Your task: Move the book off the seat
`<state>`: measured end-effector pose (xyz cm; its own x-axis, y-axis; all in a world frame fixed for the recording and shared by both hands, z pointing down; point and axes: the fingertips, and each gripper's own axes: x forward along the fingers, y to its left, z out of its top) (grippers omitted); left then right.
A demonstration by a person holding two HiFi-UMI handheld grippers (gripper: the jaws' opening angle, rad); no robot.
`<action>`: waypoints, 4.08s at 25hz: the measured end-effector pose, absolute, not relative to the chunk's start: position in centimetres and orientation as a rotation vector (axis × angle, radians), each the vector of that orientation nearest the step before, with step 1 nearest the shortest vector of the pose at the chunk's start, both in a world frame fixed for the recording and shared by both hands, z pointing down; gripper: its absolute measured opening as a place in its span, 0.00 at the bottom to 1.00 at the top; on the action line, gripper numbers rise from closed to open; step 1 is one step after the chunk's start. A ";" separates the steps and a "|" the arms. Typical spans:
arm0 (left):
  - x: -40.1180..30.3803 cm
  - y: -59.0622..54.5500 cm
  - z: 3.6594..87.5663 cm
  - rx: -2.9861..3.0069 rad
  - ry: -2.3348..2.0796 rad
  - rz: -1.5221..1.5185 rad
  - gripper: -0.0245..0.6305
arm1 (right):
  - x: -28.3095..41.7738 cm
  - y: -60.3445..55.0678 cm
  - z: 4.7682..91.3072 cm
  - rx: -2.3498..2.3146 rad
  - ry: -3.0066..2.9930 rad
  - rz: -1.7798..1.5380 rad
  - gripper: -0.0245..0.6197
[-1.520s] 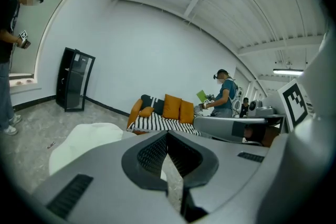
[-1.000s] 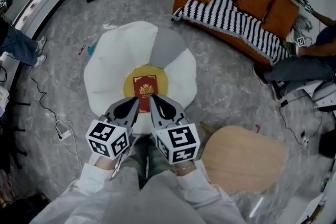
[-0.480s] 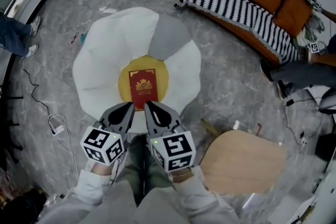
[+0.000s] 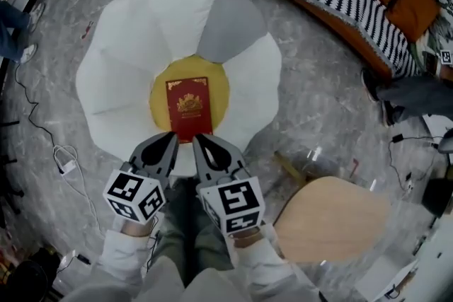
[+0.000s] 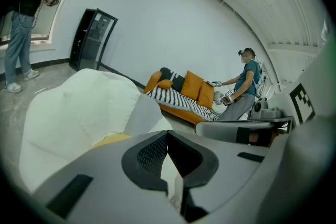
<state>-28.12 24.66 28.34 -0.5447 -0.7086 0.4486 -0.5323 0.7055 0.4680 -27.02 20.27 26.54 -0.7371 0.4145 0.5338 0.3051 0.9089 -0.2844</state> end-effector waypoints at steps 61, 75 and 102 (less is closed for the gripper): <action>-28.6 26.2 63.9 0.723 -2.091 -0.379 0.23 | -27.6 20.0 63.9 -0.434 -2.183 0.338 0.08; -30.4 26.9 66.4 0.592 -2.088 -0.388 0.50 | -29.6 17.9 65.7 -0.407 -2.174 0.357 0.37; -30.1 25.8 71.3 0.616 -1.975 -0.385 0.62 | -28.9 17.4 72.1 -0.411 -2.017 0.626 0.58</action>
<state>-30.14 25.78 71.28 -0.3794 -0.5719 0.7273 -0.2572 0.8203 0.5108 -28.86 17.42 72.15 -0.4924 0.5207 0.6974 0.0346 0.8124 -0.5821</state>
